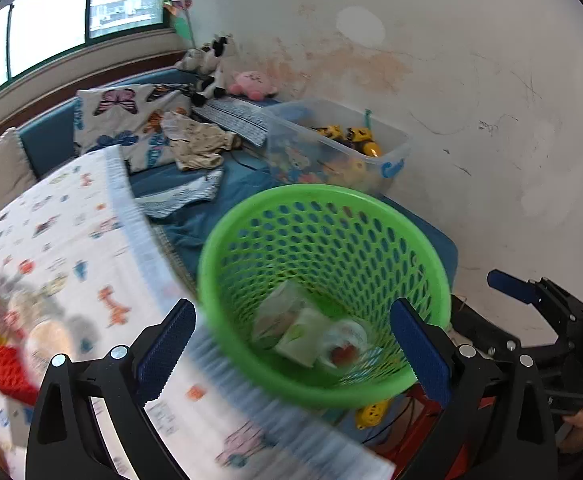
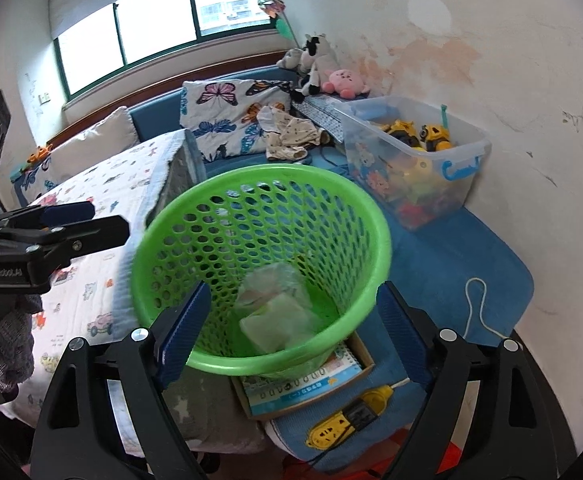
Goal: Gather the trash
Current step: 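Grasp the red printed paper cup with the left gripper while the right grasps the milk carton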
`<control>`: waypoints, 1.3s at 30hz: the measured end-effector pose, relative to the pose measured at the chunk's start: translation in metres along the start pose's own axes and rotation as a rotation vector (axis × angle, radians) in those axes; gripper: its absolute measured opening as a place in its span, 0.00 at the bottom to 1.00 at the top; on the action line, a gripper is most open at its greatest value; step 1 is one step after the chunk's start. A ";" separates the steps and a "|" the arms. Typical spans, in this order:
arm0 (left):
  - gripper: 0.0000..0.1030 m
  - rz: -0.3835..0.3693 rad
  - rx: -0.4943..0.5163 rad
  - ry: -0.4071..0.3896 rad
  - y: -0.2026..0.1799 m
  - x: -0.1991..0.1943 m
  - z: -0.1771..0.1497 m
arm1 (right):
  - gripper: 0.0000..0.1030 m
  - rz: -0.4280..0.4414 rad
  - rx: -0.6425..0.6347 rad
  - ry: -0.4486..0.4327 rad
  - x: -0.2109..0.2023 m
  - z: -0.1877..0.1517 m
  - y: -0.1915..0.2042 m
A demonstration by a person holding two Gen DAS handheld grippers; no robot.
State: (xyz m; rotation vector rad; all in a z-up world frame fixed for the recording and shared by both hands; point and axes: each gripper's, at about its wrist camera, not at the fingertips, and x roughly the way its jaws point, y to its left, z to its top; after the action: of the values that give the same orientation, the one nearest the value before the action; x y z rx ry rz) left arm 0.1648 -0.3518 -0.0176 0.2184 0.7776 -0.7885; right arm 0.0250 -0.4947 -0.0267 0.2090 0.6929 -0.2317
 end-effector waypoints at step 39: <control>0.92 0.551 -0.453 -0.006 0.309 -0.165 -0.099 | 0.82 0.331 -0.331 0.052 0.036 0.021 0.228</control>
State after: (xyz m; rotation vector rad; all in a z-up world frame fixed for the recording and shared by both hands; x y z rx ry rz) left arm 0.2551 0.0005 -0.0028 0.0159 0.8184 -0.0843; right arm 0.1285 -0.2882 -0.0086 0.0103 0.7260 0.2058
